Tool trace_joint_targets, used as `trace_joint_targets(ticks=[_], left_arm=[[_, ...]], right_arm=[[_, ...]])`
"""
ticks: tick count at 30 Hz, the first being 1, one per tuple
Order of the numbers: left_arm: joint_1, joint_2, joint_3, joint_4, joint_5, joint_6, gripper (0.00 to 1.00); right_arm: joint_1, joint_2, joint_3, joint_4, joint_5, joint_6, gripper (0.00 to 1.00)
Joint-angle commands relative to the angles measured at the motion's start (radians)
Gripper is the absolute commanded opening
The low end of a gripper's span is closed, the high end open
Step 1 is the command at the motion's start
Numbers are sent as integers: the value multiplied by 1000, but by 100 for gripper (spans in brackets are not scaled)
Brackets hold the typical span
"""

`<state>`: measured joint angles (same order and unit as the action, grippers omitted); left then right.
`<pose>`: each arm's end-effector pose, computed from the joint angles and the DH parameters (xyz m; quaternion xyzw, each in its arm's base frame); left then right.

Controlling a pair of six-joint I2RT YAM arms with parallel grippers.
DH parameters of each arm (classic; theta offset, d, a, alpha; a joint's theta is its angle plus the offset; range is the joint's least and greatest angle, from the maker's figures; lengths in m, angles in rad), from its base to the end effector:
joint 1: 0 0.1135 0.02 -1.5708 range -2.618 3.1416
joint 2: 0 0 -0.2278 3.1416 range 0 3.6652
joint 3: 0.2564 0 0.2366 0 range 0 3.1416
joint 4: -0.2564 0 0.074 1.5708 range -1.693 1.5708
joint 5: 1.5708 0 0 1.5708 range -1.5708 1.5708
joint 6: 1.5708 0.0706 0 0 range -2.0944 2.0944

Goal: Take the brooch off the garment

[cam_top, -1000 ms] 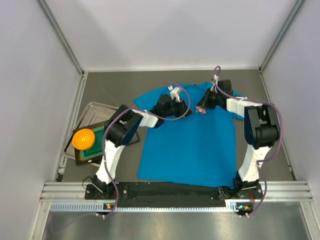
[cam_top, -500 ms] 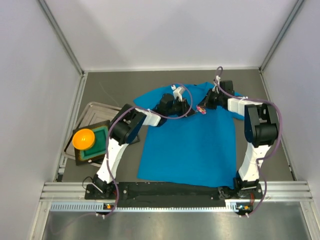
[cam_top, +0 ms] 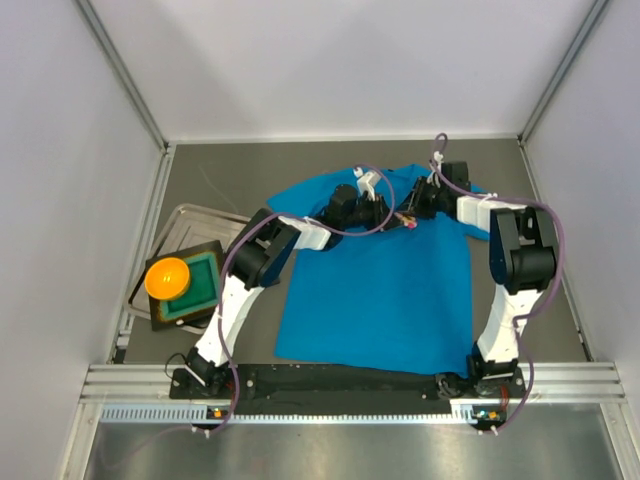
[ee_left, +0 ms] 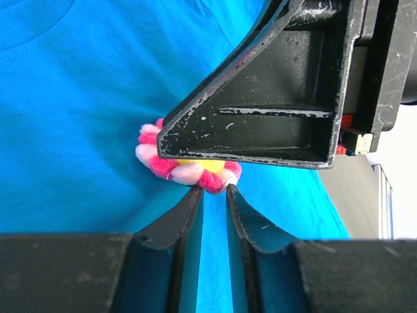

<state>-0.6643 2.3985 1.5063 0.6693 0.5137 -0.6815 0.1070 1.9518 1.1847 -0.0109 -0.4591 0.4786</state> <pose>0.3804 -0.3419 0.0972 0.1520 0.7571 -0.5314 0.3483 0.4032 0.0748 0.1130 0.0796 0.8990 0.3095 0.2994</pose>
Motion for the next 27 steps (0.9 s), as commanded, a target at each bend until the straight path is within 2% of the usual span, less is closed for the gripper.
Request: trace_joint_targets(ticks=[1, 5, 8, 16, 20, 27], left_arm=[[-4, 5, 45, 13, 5, 10, 26], [-9, 11, 60, 15, 6, 5, 26], [-11, 19, 71, 13, 6, 4, 26], [-12, 36, 98, 1, 5, 3, 26], [-15, 48, 112, 3, 8, -4, 26], [-20, 59, 135, 1, 8, -12, 26]], right_arm=[[-12, -99, -31, -58, 106, -78, 33], [-13, -178, -68, -112, 218, -136, 45], [-13, -218, -89, -129, 247, -184, 48], [-9, -258, -140, -141, 272, -238, 47], [11, -277, -161, -135, 298, -262, 42], [62, -289, -175, -126, 342, -299, 47]])
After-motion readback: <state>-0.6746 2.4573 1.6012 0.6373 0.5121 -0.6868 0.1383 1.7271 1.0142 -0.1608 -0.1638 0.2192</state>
